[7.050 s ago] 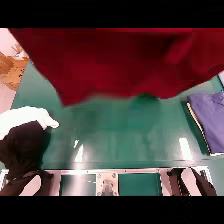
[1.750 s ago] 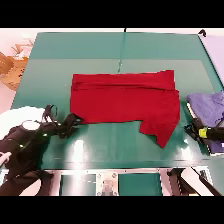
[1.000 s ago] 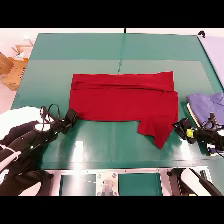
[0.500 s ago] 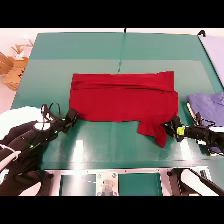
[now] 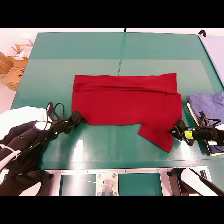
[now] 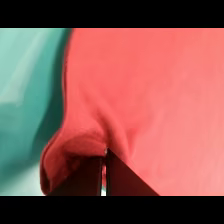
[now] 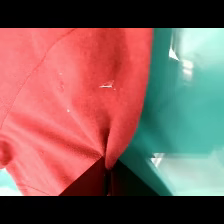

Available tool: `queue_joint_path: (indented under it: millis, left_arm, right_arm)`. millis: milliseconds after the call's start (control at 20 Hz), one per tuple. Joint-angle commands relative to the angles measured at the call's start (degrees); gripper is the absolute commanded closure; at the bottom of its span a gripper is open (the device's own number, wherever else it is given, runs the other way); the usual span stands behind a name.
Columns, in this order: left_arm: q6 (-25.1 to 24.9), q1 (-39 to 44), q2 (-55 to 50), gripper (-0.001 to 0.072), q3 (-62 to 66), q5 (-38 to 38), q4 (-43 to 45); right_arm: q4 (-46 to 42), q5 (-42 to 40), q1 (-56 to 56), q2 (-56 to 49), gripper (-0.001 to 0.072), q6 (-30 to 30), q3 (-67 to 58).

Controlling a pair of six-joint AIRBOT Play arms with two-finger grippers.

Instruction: Fold the shirts.

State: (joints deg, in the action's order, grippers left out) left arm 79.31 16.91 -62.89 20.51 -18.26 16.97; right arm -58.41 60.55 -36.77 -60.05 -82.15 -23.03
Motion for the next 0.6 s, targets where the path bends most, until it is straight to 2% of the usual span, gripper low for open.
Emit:
queue_joint_path:
  millis: [0, 100, 250, 400, 550]
  left_arm:
    - [3.9, 0.0, 1.9, 0.0685, 1.9, -8.0, 11.7]
    - [11.3, 0.0, 5.7, 0.0685, 3.8, -10.7, 22.5]
    - [22.8, 0.0, 11.1, 0.0685, 8.2, -18.6, 37.9]
    - [27.3, 0.0, 12.5, 0.0685, 15.2, -26.7, 47.4]
    - [27.4, 0.0, 11.3, 0.0686, 19.1, -26.5, 50.3]
  right_arm:
    - [-5.6, 2.8, -1.0, 2.6, 0.0688, -4.3, -0.8]
    - [-6.2, 4.9, -1.1, 4.1, 0.0687, -4.8, -2.6]
    - [-6.1, 9.0, -1.0, 6.6, 0.0688, -5.9, -7.5]
    - [-4.8, 11.5, -1.0, 8.5, 0.0687, -6.2, -12.9]
    - [0.3, 9.7, 0.4, 8.5, 0.0687, -6.2, -17.3]
